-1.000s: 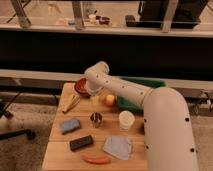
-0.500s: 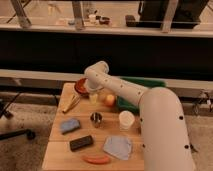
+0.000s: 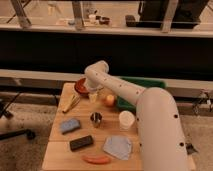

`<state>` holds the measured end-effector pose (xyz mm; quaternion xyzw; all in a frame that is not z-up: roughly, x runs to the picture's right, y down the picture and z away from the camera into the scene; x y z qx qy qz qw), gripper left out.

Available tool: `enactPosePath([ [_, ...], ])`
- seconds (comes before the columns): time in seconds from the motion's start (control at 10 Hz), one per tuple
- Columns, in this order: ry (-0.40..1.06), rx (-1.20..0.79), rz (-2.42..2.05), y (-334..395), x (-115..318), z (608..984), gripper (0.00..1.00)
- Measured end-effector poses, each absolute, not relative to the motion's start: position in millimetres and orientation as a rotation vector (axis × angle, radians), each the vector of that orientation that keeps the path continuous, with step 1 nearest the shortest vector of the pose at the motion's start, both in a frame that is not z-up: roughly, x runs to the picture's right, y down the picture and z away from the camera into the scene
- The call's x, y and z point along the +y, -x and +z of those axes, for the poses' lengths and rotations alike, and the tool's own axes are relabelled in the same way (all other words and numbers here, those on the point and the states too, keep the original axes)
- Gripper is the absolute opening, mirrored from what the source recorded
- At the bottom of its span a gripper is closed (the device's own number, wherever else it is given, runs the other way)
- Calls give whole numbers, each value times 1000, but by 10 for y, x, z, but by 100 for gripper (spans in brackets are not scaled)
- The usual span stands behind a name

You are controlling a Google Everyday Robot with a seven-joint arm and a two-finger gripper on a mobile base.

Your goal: Stack bowls into tray

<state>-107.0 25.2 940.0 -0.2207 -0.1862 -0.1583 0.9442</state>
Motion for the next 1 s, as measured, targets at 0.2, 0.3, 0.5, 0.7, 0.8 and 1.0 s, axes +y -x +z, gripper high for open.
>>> enactPosePath([
  [0.2, 452, -382, -322, 1093, 254, 9454, 79],
  [0.3, 452, -383, -322, 1099, 252, 9473, 76],
  [0.5, 453, -384, -323, 1108, 251, 9511, 58],
  [0.7, 455, -386, -325, 1107, 264, 9541, 37],
  [0.8, 456, -387, -326, 1103, 269, 9546, 27],
  [1.0, 457, -387, -328, 1080, 282, 9528, 5],
])
